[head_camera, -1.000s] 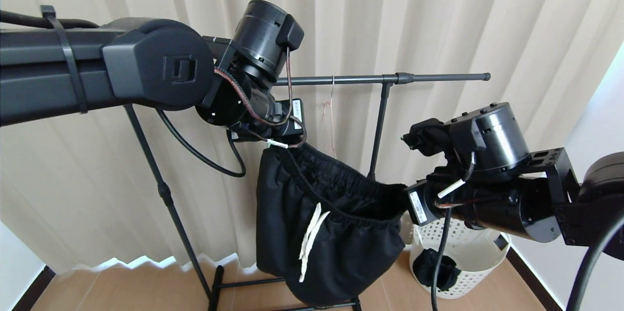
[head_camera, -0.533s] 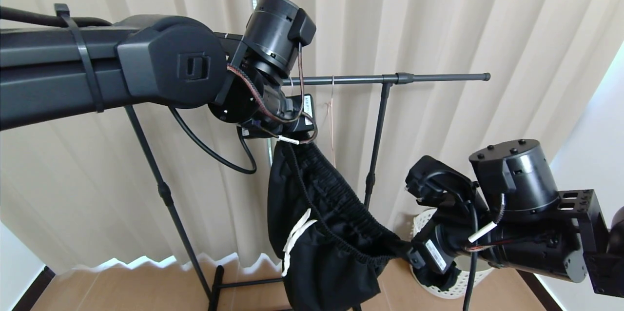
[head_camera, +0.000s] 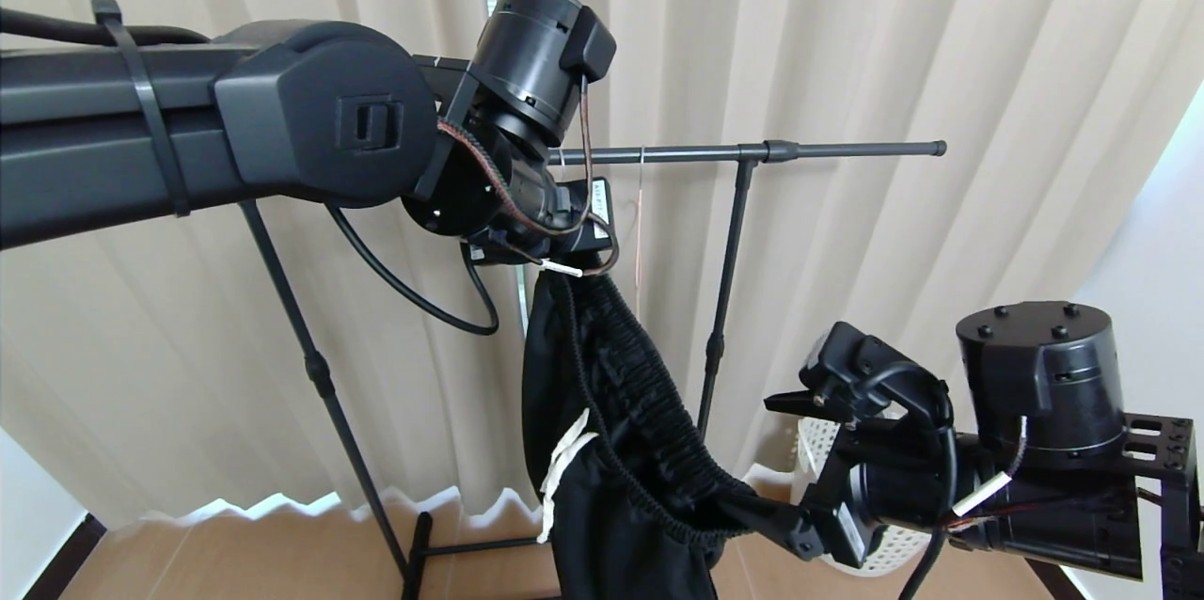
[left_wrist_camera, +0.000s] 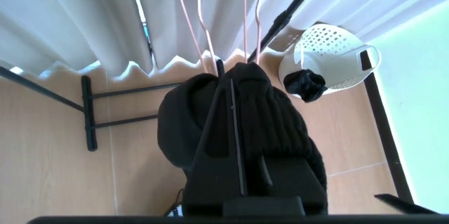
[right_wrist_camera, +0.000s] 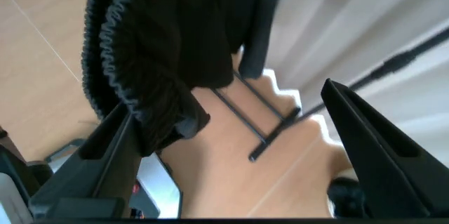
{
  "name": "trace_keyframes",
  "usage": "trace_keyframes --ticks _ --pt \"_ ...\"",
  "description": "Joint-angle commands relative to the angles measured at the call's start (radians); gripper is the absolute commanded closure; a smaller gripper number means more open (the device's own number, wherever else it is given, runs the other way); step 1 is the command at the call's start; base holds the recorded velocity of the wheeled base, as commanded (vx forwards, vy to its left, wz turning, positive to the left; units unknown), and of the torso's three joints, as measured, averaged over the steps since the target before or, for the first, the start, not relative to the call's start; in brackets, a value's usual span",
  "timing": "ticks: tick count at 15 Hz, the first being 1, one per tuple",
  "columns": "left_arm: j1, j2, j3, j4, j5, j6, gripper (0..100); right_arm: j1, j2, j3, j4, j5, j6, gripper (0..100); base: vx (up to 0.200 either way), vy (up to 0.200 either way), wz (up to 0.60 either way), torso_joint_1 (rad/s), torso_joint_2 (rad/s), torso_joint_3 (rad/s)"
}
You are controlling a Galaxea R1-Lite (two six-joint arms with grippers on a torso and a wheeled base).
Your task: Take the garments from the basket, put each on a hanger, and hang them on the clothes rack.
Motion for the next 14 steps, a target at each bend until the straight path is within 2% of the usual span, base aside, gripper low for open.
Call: trace_keyframes --ticks 1,2,4,7,10,12,14 --pt "0.008 -0.014 0.005 0.0 0.004 -0.001 100 -0.033 -0.007 0.05 -0.051 0.045 -0.016 0 0.0 0.0 0.0 0.0 0.0 0.0" --pt "0.031 -0.016 0.012 0.0 0.014 -0.004 100 -0.06 -0.016 0.065 -0.081 0.086 -0.029 0 0.0 0.0 0.0 0.0 0.0 0.0" --pt "0.042 -0.019 0.021 0.0 0.014 -0.015 100 -0.086 -0.042 0.068 -0.082 0.106 -0.038 0 0.0 0.0 0.0 0.0 0.0 0.0" --pt "0.042 -0.019 0.026 0.0 0.018 -0.027 100 -0.148 -0.09 0.068 -0.081 0.244 -0.039 0 0.0 0.0 0.0 0.0 0.0 0.0" --pt "0.033 -0.023 0.04 0.004 0.017 -0.025 100 -0.146 -0.073 0.04 -0.085 0.266 -0.029 0 0.0 0.0 0.0 0.0 0.0 0.0" --pt "0.011 -0.046 0.078 0.023 0.009 -0.019 100 -0.1 -0.059 -0.01 -0.09 0.266 0.077 0 0.0 0.0 0.0 0.0 0.0 0.0" --pt "0.002 -0.082 0.138 0.021 0.004 0.01 100 -0.094 -0.034 -0.026 -0.131 0.266 0.103 0 0.0 0.0 0.0 0.0 0.0 0.0"
